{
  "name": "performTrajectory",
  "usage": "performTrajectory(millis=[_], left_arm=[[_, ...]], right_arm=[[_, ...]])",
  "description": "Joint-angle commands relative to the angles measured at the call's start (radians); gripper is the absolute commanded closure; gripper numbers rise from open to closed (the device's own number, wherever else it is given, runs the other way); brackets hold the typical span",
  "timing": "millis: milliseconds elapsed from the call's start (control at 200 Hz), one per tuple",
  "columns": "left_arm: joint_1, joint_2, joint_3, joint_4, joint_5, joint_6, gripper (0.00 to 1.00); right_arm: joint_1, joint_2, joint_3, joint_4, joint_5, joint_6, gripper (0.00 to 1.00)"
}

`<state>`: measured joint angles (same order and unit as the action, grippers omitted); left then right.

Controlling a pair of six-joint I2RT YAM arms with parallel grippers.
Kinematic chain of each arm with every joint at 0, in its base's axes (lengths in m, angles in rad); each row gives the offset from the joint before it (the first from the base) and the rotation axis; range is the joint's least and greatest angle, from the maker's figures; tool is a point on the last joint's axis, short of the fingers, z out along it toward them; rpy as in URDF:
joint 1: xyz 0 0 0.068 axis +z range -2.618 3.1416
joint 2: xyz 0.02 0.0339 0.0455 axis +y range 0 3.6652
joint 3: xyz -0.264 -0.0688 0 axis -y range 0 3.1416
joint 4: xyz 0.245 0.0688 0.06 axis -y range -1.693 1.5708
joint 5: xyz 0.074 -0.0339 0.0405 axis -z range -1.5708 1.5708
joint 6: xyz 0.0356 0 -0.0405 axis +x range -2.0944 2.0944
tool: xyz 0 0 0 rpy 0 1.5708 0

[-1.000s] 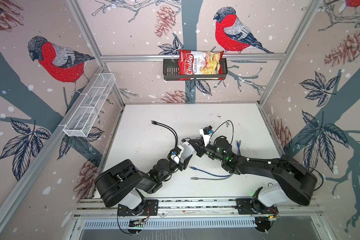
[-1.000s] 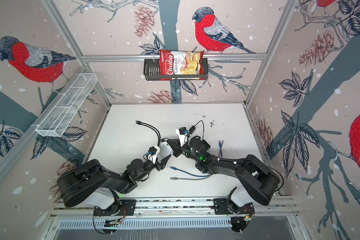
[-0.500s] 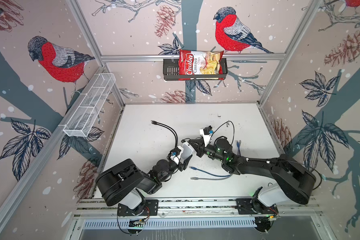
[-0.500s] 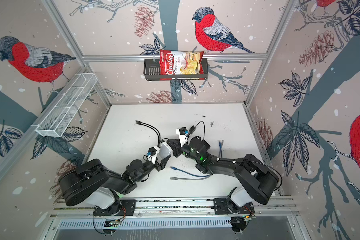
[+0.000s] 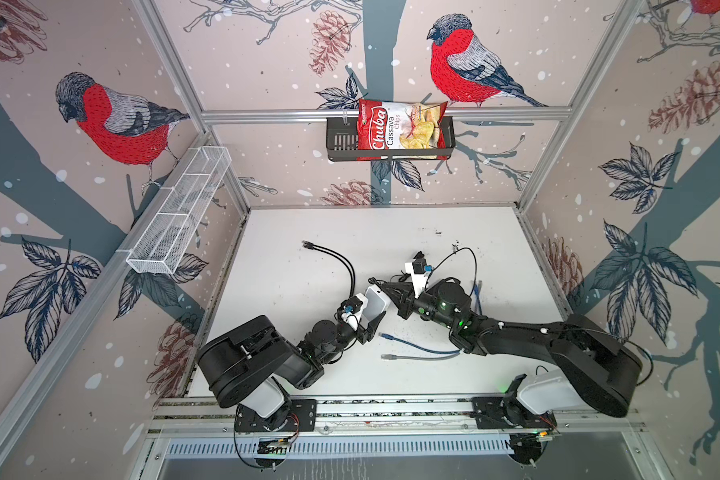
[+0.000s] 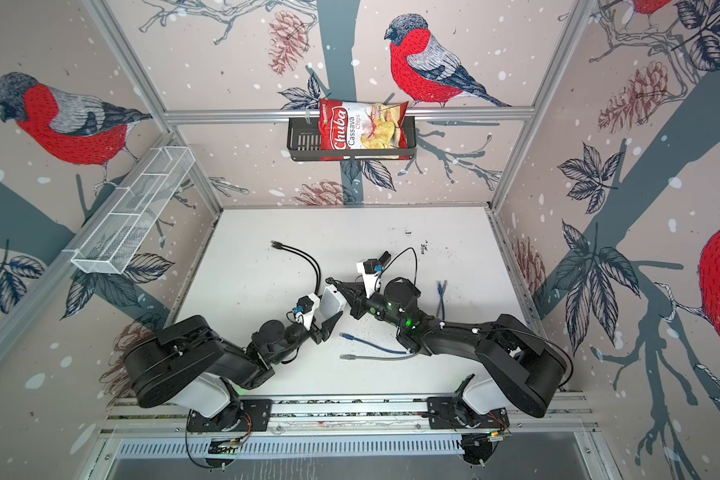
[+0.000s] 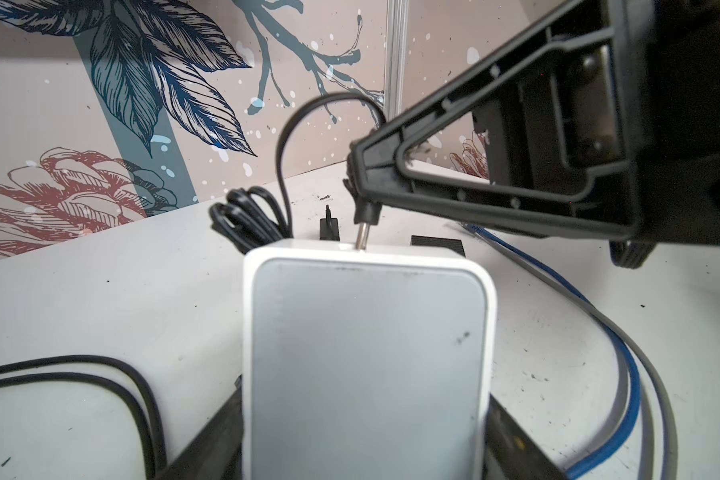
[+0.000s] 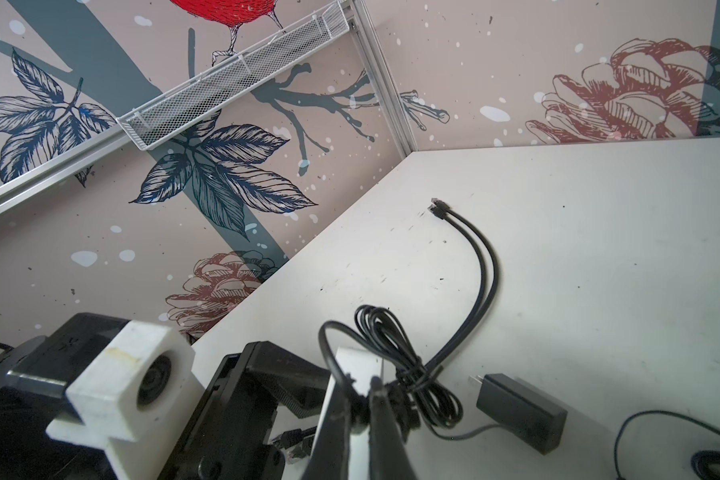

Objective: Insert the plug into the switch port
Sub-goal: 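Lower the barrel plug tip into the router's top port with the right gripper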

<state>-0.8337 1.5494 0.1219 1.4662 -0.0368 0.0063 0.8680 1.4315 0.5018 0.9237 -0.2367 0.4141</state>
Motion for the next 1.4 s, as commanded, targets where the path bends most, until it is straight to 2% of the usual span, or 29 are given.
performTrajectory(millis=[0, 250, 455, 1396], left_arm=[[0.001, 0.009, 0.0, 0.144, -0.005, 0.05, 0.67], [0.0, -0.019, -0.005, 0.09, -0.019, 0.174, 0.7], [-0.001, -0.024, -0.007, 0.069, -0.014, 0.22, 0.71], [-0.016, -0.011, 0.004, 0.056, -0.012, 0.201, 0.72]], right_arm=[[0.003, -0.006, -0.002, -0.019, -0.024, -0.018, 1.0], [0.003, -0.041, 0.001, -0.038, -0.018, -0.034, 1.0], [0.001, -0.073, 0.0, -0.048, -0.009, -0.041, 1.0], [0.006, -0.042, 0.017, -0.013, -0.012, -0.03, 1.0]])
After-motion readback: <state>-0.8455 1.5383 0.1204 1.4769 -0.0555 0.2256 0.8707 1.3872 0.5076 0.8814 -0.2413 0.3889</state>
